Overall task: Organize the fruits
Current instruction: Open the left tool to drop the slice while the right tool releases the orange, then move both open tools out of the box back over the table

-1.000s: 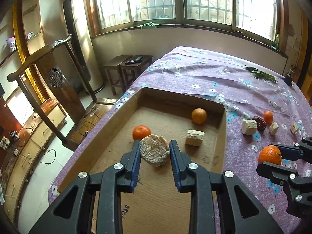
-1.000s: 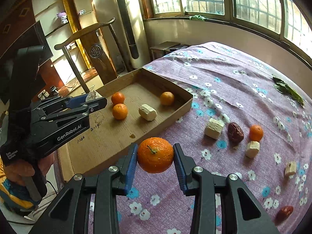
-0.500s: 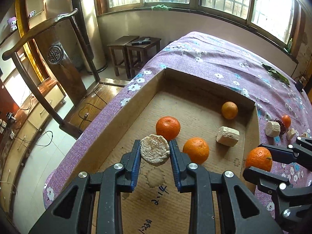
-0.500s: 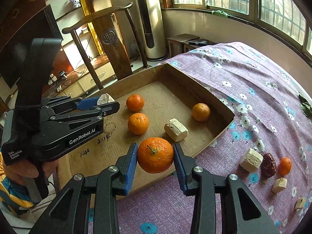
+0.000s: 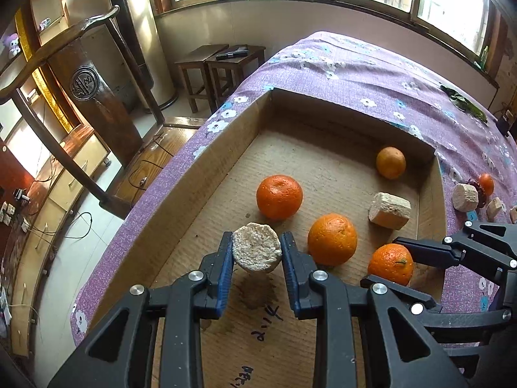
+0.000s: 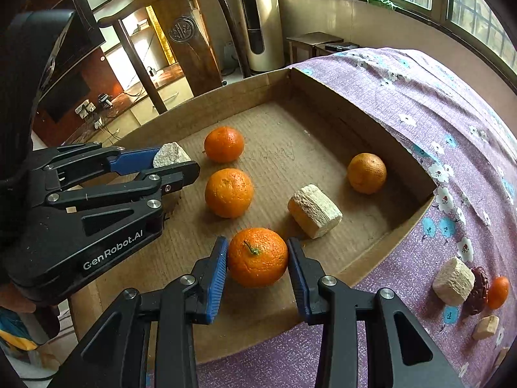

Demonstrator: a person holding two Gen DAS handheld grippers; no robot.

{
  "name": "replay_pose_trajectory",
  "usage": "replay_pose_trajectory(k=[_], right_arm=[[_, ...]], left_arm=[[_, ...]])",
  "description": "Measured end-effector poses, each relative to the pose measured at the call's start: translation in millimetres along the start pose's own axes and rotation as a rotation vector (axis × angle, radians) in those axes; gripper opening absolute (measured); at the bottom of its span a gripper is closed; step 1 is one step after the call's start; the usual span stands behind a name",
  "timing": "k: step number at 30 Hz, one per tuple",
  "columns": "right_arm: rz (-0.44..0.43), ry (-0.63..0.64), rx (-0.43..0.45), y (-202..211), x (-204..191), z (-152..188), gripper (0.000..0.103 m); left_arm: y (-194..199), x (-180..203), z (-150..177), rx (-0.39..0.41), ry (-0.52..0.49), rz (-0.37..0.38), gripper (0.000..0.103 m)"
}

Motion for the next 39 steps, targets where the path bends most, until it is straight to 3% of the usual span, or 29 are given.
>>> replay_pose_trajectory(k=[5, 7, 9, 12, 13, 22, 25, 27, 33, 36, 39], right_arm=[[-0.014, 0.012, 0.002, 0, -6, 1, 0.041], [-0.017, 0.007, 0.006, -1, -6, 1, 0.041], [-0.018, 0.003, 0.008, 1, -8, 2, 0.041], [-0.030, -0.020, 0.030, 9, -5, 2, 0.058], [-0.031, -0.025, 0.038, 11, -3, 2, 0.062], [-0.005, -0.072, 0.086, 45, 15, 20, 0.063], [0.021, -0.101, 0.099, 60, 24, 30, 0.072], [0.029, -0.117, 0.114, 71, 30, 39, 0.072], [0.096, -0.173, 0.123, 106, 57, 74, 0.081], [0.170, -0.203, 0.103, 125, 79, 101, 0.082], [0.225, -0.269, 0.117, 146, 108, 132, 0.091]], left_arm=[[-3, -1, 0, -0.014, 0.006, -0.008, 0.029], [-3, -1, 0, -0.013, 0.006, -0.014, 0.035], [-2, -1, 0, -0.007, 0.008, -0.011, 0.055], [1, -2, -2, 0.010, 0.013, -0.015, 0.067], [1, -2, -2, 0.012, 0.016, -0.017, 0.067], [22, 4, -1, 0.086, 0.016, -0.007, 0.067], [32, 16, 2, 0.110, -0.002, 0.004, 0.068], [36, 25, 4, 0.125, -0.012, 0.017, 0.068], [42, 63, 9, 0.136, -0.032, 0.114, 0.071], [44, 86, 11, 0.137, -0.044, 0.171, 0.074], [41, 112, 14, 0.131, -0.078, 0.213, 0.079]])
Point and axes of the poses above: each gripper's, at about its wrist camera, not at the fingertips, and y roughly against the way its jaws point, x to its right, z to its underside, the point moved 4 cm from there along -y, roughly the way its jaws point, and after that the axes turned 13 degrees about z, right-handed, at the moved point
